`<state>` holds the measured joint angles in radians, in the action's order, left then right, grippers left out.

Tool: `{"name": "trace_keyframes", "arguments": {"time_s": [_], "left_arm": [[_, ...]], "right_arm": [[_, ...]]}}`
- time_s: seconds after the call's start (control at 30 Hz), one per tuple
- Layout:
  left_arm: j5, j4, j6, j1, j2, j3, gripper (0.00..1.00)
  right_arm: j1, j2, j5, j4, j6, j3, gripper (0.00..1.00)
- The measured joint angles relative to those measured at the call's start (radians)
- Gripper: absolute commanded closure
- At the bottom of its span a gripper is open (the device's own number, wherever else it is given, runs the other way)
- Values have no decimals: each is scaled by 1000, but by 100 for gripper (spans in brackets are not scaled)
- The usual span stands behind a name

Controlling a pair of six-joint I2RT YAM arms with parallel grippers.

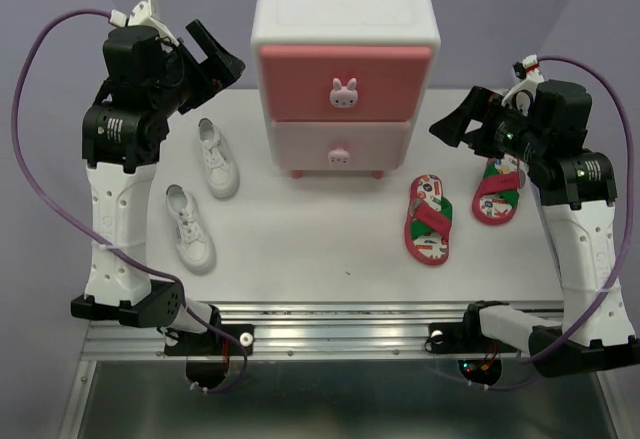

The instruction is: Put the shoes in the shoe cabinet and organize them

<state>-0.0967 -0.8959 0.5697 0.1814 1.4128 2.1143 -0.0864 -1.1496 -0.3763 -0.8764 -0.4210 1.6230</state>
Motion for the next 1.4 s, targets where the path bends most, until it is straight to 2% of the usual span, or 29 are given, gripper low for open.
{"name": "trace_keyframes", "arguments": {"time_s": [0.3,0.47,0.53,0.77,1.0,1.23,1.4], "left_arm": [[-96,183,9,0,254,318,1],[-116,243,12,0,324,326,1],[-139,265,12,0,348,326,1],[-162,309,6,0,423,340,1],[-179,301,-30,0,454,340,1],[-217,328,-56,0,452,314,1],[-232,344,-56,0,451,302,1]], "right_arm": [[-21,8,-78,26,12,-31,0],[-69,-22,-77,26,31,-31,0],[-108,-35,-64,27,34,-31,0],[-369,-123,45,45,32,-14,0],[-564,-233,276,95,-3,89,0],[-701,-414,696,100,-23,353,0],[-752,-501,904,101,-24,455,0]]}}
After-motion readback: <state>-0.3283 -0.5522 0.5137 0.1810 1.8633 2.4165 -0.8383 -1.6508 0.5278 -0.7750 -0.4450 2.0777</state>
